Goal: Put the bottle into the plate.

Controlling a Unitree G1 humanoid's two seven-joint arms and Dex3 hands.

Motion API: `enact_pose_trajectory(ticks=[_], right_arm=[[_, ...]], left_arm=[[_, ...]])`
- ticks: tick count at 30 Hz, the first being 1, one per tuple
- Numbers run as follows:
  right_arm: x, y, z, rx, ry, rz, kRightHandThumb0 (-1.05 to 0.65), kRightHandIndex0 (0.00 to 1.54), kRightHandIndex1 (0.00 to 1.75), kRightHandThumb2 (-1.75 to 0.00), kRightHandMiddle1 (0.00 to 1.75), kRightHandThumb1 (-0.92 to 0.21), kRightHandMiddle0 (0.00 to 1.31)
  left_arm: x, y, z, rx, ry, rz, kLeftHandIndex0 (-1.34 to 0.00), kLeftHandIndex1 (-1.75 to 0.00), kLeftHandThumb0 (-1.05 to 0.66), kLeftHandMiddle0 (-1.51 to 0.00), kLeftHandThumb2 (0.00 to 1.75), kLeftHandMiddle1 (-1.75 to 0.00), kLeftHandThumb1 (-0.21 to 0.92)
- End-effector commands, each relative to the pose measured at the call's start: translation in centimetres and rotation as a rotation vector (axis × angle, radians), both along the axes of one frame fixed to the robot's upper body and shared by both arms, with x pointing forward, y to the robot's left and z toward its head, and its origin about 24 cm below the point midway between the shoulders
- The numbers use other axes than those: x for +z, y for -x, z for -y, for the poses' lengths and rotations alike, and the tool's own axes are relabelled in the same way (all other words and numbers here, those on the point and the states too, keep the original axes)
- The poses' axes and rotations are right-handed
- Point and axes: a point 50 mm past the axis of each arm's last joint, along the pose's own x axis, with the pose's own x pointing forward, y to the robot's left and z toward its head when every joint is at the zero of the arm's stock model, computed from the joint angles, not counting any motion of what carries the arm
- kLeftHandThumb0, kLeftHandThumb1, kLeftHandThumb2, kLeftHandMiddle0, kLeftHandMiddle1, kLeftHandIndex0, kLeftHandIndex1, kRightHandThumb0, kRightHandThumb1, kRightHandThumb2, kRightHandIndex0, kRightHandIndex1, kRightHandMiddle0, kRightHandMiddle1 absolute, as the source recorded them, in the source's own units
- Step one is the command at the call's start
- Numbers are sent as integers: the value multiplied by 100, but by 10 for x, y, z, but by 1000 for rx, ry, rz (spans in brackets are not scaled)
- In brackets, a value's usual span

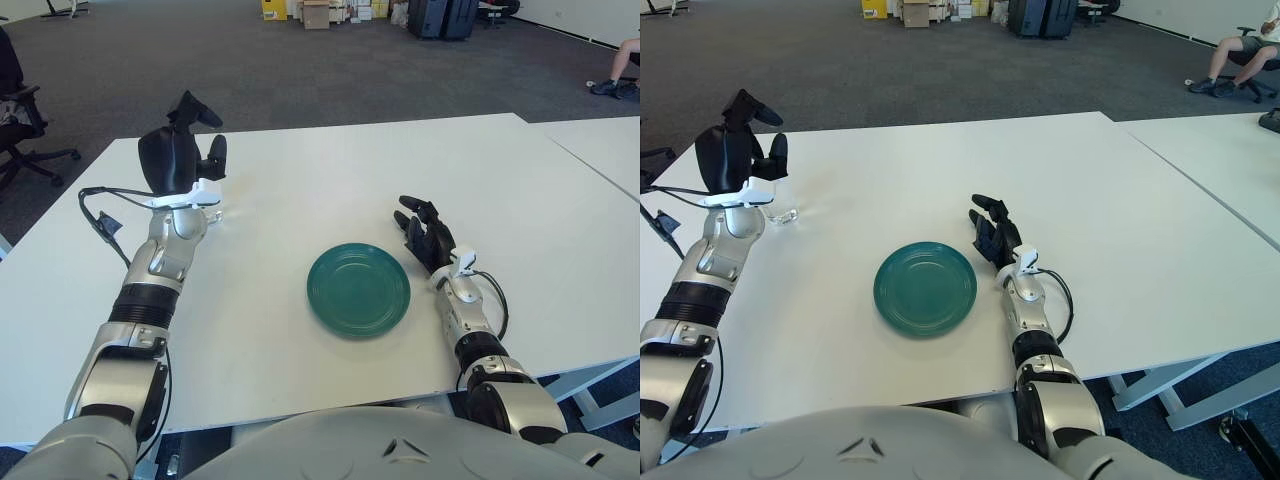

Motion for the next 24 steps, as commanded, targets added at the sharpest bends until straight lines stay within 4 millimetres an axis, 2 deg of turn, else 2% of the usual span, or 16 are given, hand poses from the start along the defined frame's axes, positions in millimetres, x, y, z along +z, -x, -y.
enact_pose_trajectory(ticks=[1, 6, 8, 9, 10, 11, 12, 13, 14, 15, 17, 21, 24], right_arm=[[-10, 6, 2, -5, 3, -58, -58, 34, 0, -80, 87, -92, 0], [-10, 7, 2, 1, 4, -60, -58, 34, 0, -80, 87, -92, 0], [-10, 7, 2, 4, 3, -62, -58, 34, 0, -80, 87, -92, 0], [-10, 7, 2, 5, 2, -63, -58, 34, 0, -80, 87, -92, 0], [-10, 7, 2, 5, 2, -64, -58, 34, 0, -80, 88, -92, 0], [-10, 7, 2, 6, 1, -65, -58, 34, 0, -80, 88, -92, 0], [-10, 7, 2, 5, 1, -66, -58, 34, 0, -80, 88, -92, 0], [-10, 7, 2, 5, 2, -67, -58, 34, 0, -80, 88, -92, 0], [-10, 7, 2, 5, 3, -68, -58, 34, 0, -80, 88, -92, 0], [-11, 7, 2, 5, 4, -70, -58, 34, 0, -80, 89, -92, 0], [-11, 7, 2, 5, 6, -73, -58, 34, 0, -80, 89, -92, 0], [-11, 7, 2, 3, 5, -72, -58, 34, 0, -79, 90, -92, 0], [-11, 7, 2, 1, 2, -68, -59, 35, 0, -79, 90, -92, 0]], left_arm=[[-2, 1, -5, 21, -6, -10, -62, -175, -47, -117, 133, -175, 30], [0, 3, -7, 45, -9, 13, -62, -175, -47, -117, 133, -175, 30], [1, 3, -7, 62, -12, 31, -58, -175, -46, -116, 126, -175, 35], [1, 3, -7, 68, -10, 35, -49, -175, -44, -80, 111, -175, 47], [1, 3, -7, 70, -8, 34, -43, -175, -42, -55, 99, -175, 56], [0, 3, -7, 71, 1, 27, -40, -175, -41, -46, 95, -175, 59], [0, 2, -7, 68, 20, 10, -26, -169, -57, -29, 75, -167, 67], [0, 2, -8, 66, 34, -1, -16, -151, -71, -19, 55, -141, 76], [0, 1, -8, 61, 58, -18, -11, -139, -79, -12, 41, -124, 82], [-1, 1, -8, 58, 73, -28, -8, -130, -83, -10, 37, -114, 84], [-1, 0, -9, 43, 126, -42, -3, -101, -92, -4, 26, -84, 89], [5, -1, -12, 5, 252, -23, -1, -67, -99, -1, 20, -58, 91], [17, 2, -15, -23, 330, 36, 0, -45, -102, 0, 20, -46, 92]])
